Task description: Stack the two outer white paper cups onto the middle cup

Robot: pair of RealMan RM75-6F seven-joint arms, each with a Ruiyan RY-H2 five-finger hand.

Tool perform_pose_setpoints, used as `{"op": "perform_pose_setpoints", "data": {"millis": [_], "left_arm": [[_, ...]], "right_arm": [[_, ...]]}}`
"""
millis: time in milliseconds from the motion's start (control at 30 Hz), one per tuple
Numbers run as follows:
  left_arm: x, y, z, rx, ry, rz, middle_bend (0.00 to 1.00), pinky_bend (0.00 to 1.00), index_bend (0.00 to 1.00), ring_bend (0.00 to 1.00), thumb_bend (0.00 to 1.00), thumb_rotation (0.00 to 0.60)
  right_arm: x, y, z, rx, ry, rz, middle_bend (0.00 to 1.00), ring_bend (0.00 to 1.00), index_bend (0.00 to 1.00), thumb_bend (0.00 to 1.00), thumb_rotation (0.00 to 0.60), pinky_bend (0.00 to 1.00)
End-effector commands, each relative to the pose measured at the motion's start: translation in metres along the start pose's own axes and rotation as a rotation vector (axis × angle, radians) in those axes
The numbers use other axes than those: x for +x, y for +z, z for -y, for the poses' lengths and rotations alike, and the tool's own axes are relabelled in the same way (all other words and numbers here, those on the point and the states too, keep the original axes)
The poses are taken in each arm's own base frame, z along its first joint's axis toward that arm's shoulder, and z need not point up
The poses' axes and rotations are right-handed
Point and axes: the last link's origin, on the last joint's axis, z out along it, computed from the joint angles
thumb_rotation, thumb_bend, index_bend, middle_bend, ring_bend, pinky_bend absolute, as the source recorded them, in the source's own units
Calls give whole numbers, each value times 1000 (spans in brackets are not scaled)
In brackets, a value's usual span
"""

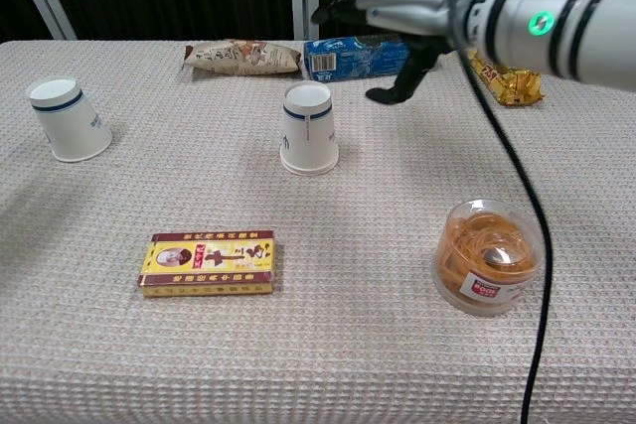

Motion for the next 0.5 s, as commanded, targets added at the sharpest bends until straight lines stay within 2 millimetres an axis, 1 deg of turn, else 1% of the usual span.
{"op": "perform_pose_setpoints", "data": {"millis": [33, 167, 267, 367, 500], "left_arm": [[8, 55, -12, -50, -43, 40, 170, 131, 237, 133, 133, 600], [4, 97, -23, -56, -46, 92, 154, 131, 217, 133, 133, 600], [-1, 123, -30, -51, -23, 139, 139, 131, 211, 133, 133, 600], [-6, 140, -35, -35, -19, 164, 136, 131, 207, 133, 133, 600], [-9, 152, -34, -4, -6, 201, 136, 131, 207, 132, 149, 600]], "right_arm": [[17, -65, -40, -119, 20, -84, 0, 0, 0, 312, 600, 0], [19, -110, -63, -182, 31, -138, 0, 0, 0, 311, 600, 0], [14, -136, -74, -207, 47, -160, 0, 0, 0, 311, 600, 0], [10, -156, -82, -227, 54, -177, 0, 0, 0, 311, 600, 0], [7, -170, -89, -240, 73, -202, 0, 0, 0, 311, 600, 0]]}}
